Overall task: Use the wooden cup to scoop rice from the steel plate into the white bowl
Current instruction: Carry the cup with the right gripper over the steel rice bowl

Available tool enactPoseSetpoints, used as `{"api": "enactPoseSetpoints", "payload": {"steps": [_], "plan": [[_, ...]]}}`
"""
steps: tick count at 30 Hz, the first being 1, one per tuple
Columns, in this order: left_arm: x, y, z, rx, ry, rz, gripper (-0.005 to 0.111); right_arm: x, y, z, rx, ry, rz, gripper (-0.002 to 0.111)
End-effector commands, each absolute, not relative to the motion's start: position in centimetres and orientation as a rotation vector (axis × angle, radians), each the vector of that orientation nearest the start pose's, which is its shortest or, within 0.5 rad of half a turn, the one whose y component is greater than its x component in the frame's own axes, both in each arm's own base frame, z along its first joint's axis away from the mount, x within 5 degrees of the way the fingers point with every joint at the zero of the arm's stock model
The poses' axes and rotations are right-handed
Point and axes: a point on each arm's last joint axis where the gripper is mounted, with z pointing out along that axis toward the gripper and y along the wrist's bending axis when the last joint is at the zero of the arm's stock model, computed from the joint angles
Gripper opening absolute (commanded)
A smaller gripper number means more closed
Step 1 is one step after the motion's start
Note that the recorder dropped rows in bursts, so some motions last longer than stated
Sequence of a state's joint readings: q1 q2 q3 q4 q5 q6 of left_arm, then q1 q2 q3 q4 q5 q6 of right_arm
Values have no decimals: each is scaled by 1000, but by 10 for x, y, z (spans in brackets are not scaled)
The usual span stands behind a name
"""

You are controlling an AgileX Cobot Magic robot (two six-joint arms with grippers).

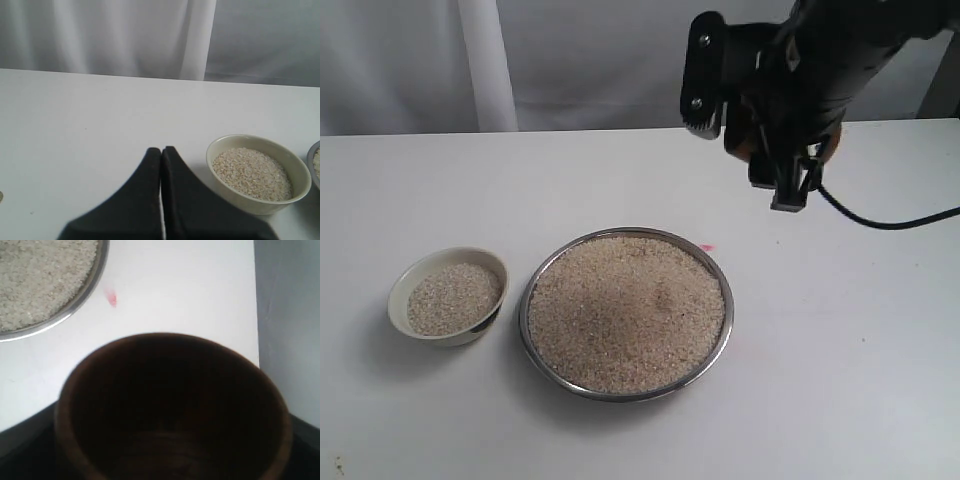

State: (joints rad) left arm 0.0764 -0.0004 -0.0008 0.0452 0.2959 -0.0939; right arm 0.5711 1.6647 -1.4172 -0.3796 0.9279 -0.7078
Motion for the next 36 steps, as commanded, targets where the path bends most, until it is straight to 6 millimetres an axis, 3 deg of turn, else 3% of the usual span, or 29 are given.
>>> {"api": "enactPoseSetpoints", "payload": {"steps": [1, 17, 27, 36], "plan": [[54, 5, 187, -118, 1764, 23, 0, 319, 186, 294, -1815, 1960, -549, 0], [54, 5, 187, -118, 1764, 23, 0, 338, 210, 227, -2011, 1948, -580, 0], [54, 5, 187, -118, 1764, 23, 0, 330, 243, 199, -2264, 1684, -852, 0], [54, 5, 187, -118, 1764, 23, 0, 329, 253, 178, -2351, 1629, -961, 0]]}}
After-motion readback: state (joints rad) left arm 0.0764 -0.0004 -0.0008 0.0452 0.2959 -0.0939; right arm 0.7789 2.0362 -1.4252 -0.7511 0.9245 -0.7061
